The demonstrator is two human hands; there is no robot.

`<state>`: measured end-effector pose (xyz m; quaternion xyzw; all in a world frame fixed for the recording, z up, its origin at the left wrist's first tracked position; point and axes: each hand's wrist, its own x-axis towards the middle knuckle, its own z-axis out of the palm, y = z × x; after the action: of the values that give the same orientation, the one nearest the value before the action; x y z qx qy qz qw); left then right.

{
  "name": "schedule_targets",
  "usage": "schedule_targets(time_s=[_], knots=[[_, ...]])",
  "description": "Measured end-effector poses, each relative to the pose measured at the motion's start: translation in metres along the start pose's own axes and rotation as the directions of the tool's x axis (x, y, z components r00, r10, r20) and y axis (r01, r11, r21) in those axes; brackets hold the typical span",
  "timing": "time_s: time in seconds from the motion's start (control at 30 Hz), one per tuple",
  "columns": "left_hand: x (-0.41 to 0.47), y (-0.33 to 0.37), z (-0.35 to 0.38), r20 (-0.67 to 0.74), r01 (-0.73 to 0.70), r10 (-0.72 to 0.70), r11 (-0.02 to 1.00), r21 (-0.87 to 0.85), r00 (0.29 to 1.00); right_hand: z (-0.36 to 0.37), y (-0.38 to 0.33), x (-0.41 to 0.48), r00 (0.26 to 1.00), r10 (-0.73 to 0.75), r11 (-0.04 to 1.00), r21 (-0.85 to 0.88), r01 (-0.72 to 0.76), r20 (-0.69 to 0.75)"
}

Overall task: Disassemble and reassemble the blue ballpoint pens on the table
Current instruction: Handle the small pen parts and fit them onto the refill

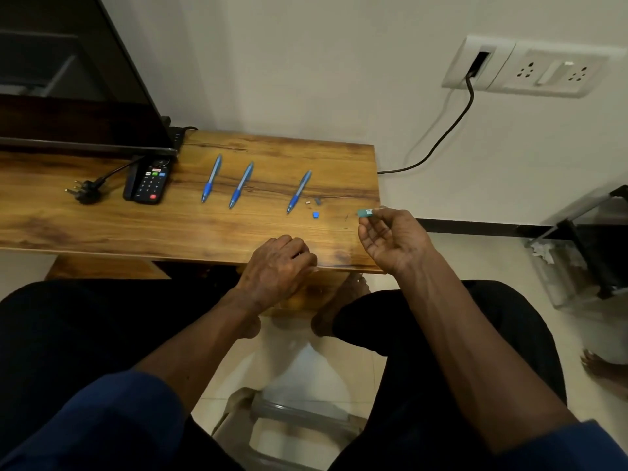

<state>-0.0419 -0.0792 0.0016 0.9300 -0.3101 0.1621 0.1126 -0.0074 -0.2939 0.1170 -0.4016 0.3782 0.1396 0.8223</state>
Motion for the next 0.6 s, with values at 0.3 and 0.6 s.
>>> schedule_targets(time_s=[0.3,0.6], knots=[[-0.0034,0.0045,0.008,0.024,-0.058,0.055,0.987,0.148,0.998,0.0001,0.0017,-0.0002,0.998,-0.053,0.998,-0.026,0.053,-0.023],[-0.0001,0.0025,0.0083,0.047,-0.085,0.078,0.98,0.182,0.996,0.0006,0.0015,-0.0001,0.999,-0.029,0.999,-0.04,0.028,-0.024]])
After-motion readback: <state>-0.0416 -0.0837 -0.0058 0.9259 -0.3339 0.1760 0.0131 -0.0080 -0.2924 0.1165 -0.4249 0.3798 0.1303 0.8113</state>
